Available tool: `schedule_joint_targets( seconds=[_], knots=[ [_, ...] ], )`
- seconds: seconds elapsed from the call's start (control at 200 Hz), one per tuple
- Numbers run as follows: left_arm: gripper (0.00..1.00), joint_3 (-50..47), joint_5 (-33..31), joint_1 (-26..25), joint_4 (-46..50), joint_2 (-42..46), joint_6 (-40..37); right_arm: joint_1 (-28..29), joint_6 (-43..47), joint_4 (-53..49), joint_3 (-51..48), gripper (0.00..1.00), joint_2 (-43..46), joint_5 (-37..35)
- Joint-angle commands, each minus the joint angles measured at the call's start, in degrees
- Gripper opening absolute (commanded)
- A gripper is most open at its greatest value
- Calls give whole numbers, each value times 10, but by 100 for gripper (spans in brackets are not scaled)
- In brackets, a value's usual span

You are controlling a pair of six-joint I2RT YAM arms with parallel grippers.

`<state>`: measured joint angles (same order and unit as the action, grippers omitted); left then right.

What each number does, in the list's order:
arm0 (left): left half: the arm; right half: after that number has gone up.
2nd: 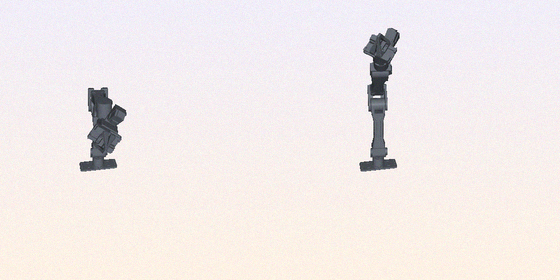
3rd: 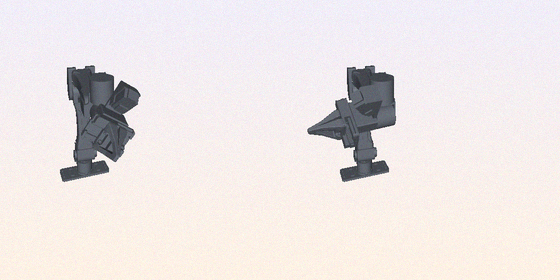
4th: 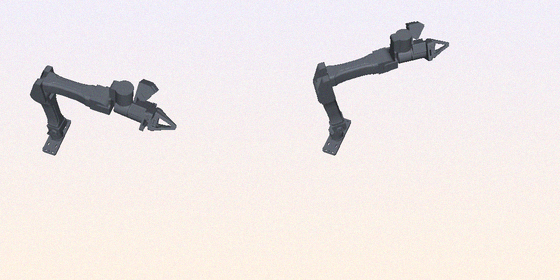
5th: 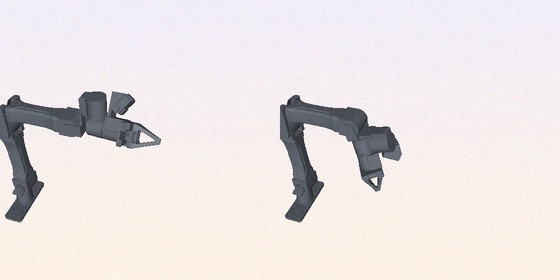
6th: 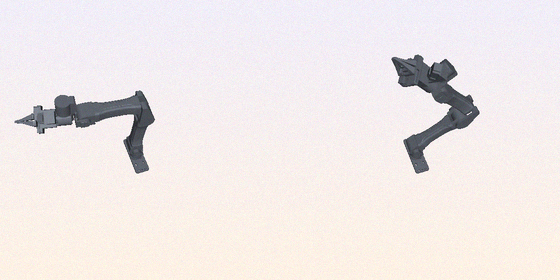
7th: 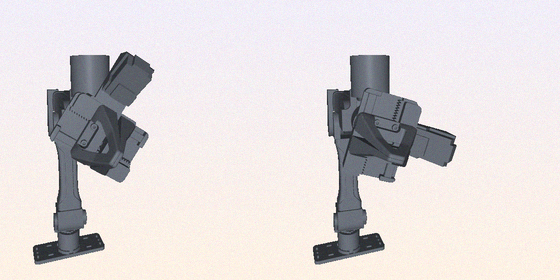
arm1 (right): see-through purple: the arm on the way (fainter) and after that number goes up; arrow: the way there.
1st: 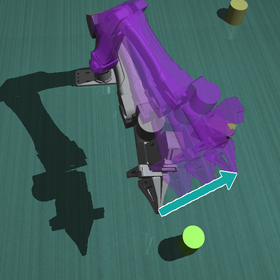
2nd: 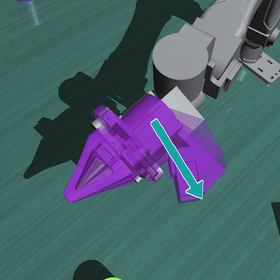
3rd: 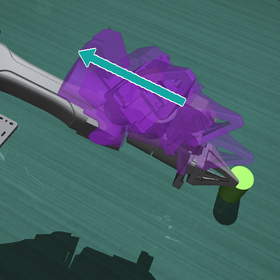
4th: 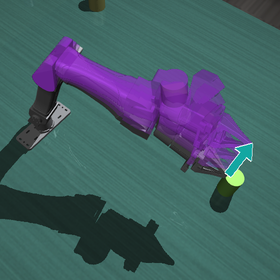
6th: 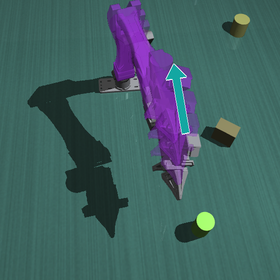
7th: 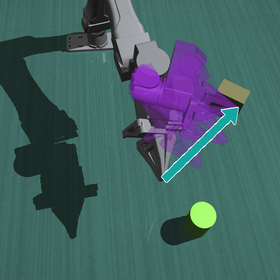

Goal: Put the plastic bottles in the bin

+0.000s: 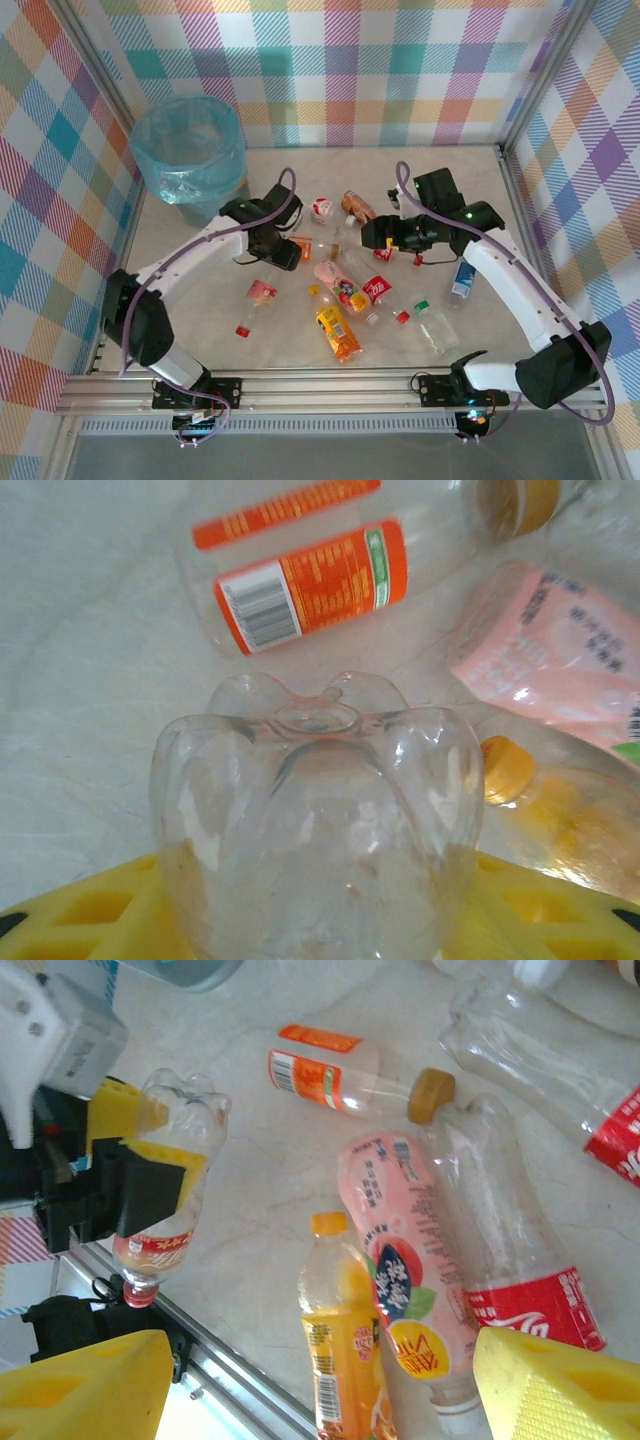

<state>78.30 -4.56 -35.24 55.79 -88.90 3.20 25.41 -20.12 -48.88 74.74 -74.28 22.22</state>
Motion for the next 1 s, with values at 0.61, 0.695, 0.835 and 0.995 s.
schedule_joint_targets(
  seconds=[0.61, 0.695, 0.835, 0.995],
  knots=[
    [50, 369, -51, 137, -26, 32, -64, 96, 60, 178, 282, 78, -204, 38],
    [49, 411, -49, 169, -53, 10, -64, 100, 64, 180, 314, 78, -227, 36],
    [49, 464, -61, 208, -111, -30, -62, 104, 61, 198, 339, 78, -255, 37],
    [49, 533, -61, 249, -170, -79, -52, 115, 58, 207, 376, 78, -289, 46]
  ],
)
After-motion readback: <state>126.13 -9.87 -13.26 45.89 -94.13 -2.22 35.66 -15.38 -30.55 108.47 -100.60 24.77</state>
